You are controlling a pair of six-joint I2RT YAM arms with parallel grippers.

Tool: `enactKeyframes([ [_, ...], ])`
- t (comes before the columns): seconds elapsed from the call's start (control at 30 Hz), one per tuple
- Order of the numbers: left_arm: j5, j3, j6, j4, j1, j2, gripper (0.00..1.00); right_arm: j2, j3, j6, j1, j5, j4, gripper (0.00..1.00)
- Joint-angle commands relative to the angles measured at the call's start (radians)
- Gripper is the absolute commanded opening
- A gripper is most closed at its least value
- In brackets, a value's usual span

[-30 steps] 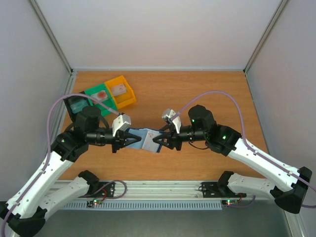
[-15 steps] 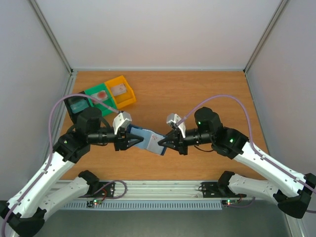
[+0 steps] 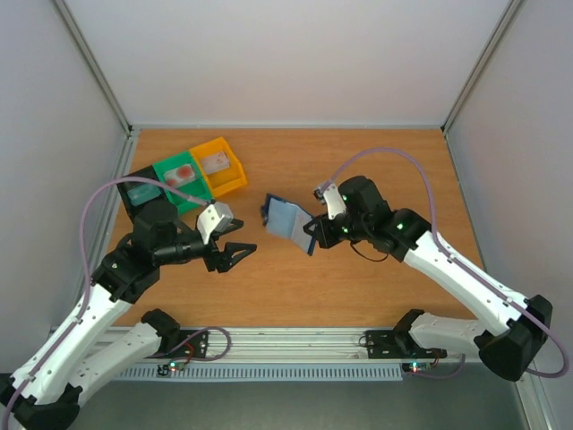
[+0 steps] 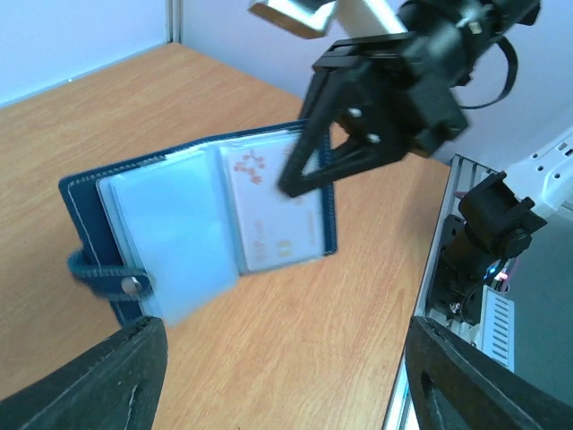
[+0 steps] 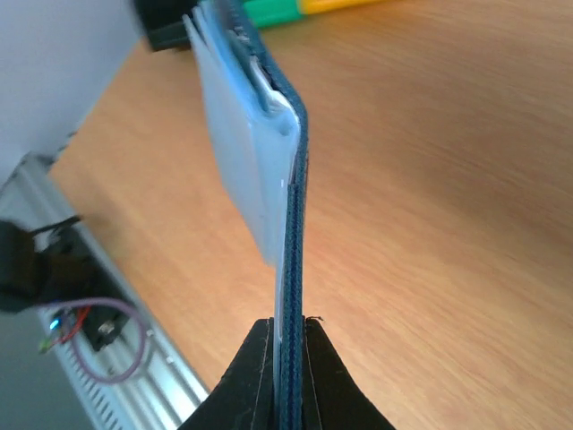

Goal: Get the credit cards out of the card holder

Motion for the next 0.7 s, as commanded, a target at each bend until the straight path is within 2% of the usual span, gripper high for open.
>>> enactKeyframes([
  [0.0,0.049,0.004,0.032,0.081,0.003,-0.031,0.73,0.065,0.099,0.118,-0.028,0.194,-0.152,0.01],
  [0.07,0.097,0.012,0.038,0.095,0.003,-0.034,0.72,0.094,0.119,0.112,-0.027,0.208,-0.175,0.01],
  [0.17,0.21,-0.001,0.003,0.145,0.003,-0.026,0.64,0.106,0.118,0.096,-0.025,0.113,-0.134,0.01],
  [0.27,0.296,-0.083,-0.159,0.299,-0.001,0.006,0.54,0.101,0.115,0.067,-0.013,0.0,-0.071,0.01],
  [0.37,0.296,-0.157,-0.319,0.478,-0.02,0.06,0.44,0.08,0.099,0.025,0.009,-0.117,-0.001,0.01],
  [0.47,0.284,-0.189,-0.389,0.583,-0.069,0.096,0.42,0.065,0.097,-0.02,0.051,-0.168,0.018,0.01],
  [0.57,0.262,-0.208,-0.383,0.59,-0.102,0.102,0.42,0.047,0.096,-0.071,0.083,-0.258,0.037,0.01],
  [0.67,0.216,-0.206,-0.375,0.495,-0.1,0.075,0.4,0.005,0.082,-0.118,0.09,-0.319,0.051,0.01],
])
